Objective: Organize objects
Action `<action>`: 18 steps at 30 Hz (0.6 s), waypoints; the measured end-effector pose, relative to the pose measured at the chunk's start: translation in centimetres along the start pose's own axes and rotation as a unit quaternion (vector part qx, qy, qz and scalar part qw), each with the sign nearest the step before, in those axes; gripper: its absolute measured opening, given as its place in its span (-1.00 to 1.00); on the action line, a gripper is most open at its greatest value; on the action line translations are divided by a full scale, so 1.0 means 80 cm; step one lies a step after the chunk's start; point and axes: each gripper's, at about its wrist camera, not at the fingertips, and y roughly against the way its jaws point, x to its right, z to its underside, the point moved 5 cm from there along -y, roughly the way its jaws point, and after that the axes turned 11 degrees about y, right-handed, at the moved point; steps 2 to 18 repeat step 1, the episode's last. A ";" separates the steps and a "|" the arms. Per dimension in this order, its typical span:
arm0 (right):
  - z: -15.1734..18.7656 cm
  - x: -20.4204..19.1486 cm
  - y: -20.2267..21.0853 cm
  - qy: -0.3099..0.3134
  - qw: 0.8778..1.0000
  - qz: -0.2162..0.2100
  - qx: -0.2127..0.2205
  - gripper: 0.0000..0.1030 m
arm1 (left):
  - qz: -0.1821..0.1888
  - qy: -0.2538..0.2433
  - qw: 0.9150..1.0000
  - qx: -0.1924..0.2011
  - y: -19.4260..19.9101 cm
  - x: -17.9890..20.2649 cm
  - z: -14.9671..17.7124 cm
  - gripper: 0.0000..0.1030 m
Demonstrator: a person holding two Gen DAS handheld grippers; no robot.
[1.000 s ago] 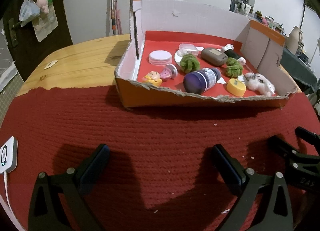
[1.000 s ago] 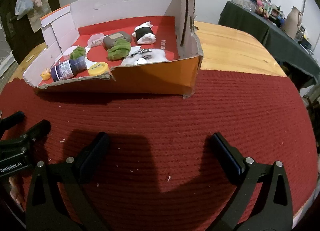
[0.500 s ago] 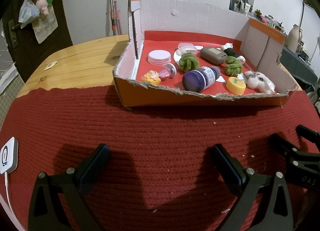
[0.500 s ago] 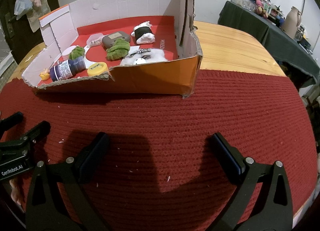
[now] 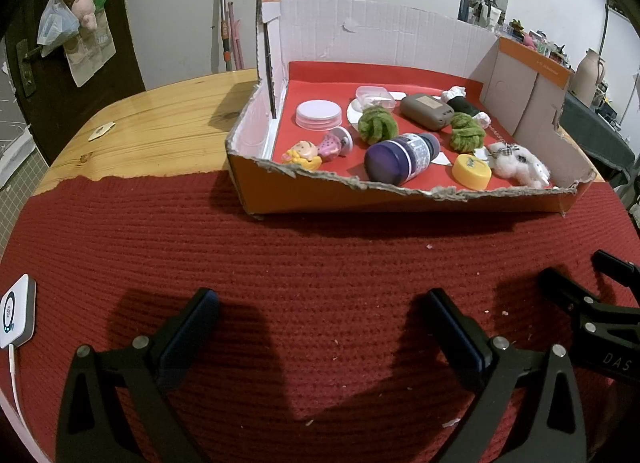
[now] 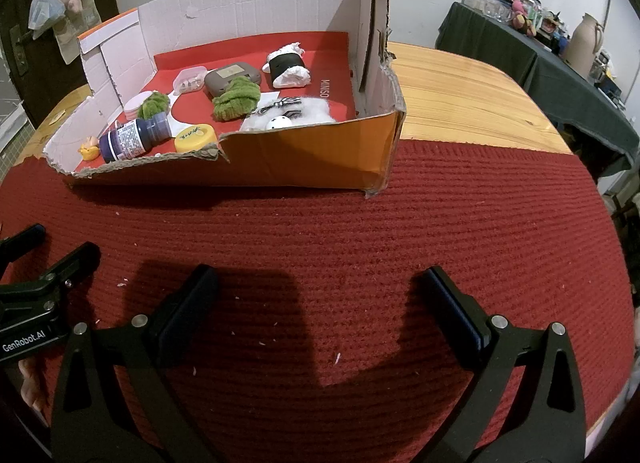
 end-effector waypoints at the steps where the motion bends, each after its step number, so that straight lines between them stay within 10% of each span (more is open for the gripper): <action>1: 0.000 0.000 0.000 0.000 1.000 0.000 0.000 1.00 | 0.000 0.000 1.000 0.000 0.000 0.000 0.000 1.00; 18: 0.000 0.000 0.000 0.000 1.000 0.000 0.000 1.00 | 0.000 0.000 1.000 0.000 0.000 0.000 0.000 1.00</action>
